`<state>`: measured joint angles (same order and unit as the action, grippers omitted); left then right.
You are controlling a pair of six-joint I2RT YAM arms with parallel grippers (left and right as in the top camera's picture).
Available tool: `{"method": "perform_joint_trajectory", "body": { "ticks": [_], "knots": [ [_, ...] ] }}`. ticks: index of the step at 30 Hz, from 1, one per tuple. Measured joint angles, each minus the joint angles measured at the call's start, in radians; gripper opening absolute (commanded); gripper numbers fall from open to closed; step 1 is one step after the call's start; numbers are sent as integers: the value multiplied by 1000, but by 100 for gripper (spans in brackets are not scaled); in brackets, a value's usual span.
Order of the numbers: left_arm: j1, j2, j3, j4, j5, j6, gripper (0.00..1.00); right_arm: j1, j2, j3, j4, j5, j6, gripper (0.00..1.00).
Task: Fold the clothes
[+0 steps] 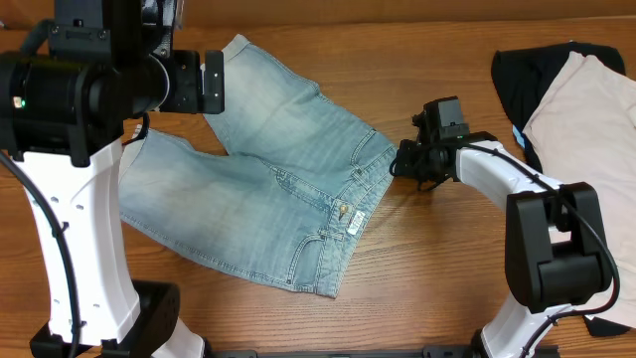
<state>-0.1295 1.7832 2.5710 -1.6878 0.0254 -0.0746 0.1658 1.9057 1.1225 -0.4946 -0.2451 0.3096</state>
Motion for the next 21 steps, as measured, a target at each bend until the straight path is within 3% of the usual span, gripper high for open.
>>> {"method": "perform_joint_trajectory", "body": {
  "ticks": [8, 15, 16, 17, 18, 19, 20, 21],
  "knots": [
    [0, 62, 0, 0, 0, 0, 100, -82, 0, 150, -147, -18, -53, 4],
    [0, 120, -1, 7, 0, 0, 100, -220, 0, 316, -89, -8, -84, 4],
    [0, 129, -1, 8, 0, 0, 100, -237, 0, 330, -77, -5, -86, 13],
    [0, 138, -1, 8, 0, 0, 100, -253, 0, 340, -65, -2, -82, 36],
    [0, 148, -1, 8, 0, 0, 100, -266, 0, 350, -58, 4, -82, 66],
    [0, 161, -1, 8, 0, 0, 100, -281, 0, 359, -55, 10, -90, 91],
    [0, 174, -1, 9, 0, 0, 100, -291, 0, 366, -59, 13, -93, 100],
    [-1, 189, -1, 10, 0, 1, 100, -299, 0, 373, -68, 16, -97, 100]
  ]
}}
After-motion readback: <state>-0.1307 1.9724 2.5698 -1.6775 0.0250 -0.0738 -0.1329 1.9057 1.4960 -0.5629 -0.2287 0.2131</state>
